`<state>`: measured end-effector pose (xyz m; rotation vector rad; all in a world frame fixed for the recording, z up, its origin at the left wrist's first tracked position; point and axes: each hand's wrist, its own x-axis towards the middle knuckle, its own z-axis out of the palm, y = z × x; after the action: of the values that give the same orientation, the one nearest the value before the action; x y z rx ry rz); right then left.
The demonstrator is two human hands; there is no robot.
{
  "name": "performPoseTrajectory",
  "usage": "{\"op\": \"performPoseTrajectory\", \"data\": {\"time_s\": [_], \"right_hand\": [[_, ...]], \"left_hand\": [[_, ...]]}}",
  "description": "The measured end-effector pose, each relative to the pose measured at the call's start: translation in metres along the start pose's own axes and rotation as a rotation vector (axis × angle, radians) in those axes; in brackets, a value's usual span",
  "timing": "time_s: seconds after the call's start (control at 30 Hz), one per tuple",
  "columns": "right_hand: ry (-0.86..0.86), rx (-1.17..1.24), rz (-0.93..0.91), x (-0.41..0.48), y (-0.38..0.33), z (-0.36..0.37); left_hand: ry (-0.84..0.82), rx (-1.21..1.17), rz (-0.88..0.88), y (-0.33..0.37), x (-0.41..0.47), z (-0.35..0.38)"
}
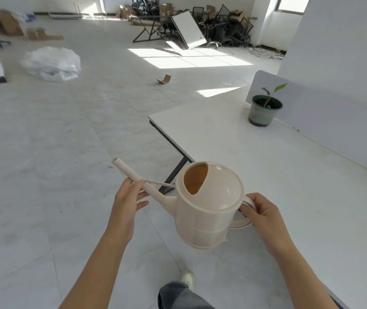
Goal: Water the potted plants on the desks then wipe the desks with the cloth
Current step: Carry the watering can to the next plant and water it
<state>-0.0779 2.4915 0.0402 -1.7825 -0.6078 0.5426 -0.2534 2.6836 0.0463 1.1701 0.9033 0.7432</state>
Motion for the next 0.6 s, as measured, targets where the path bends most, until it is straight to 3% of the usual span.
{"op": "performPoseTrajectory", "data": {"time_s": [0.33, 0.6], "right_hand": [[-0.012, 0.099, 0.007, 0.148, 0.0, -0.003], [0.2, 0.09, 0.111, 0.215, 0.008, -0.025]], "left_hand": [[-0.015, 0.006, 0.012, 0.016, 0.154, 0.071], [-0.181, -0.064, -0.016, 0.01, 0.244, 0.153]]}}
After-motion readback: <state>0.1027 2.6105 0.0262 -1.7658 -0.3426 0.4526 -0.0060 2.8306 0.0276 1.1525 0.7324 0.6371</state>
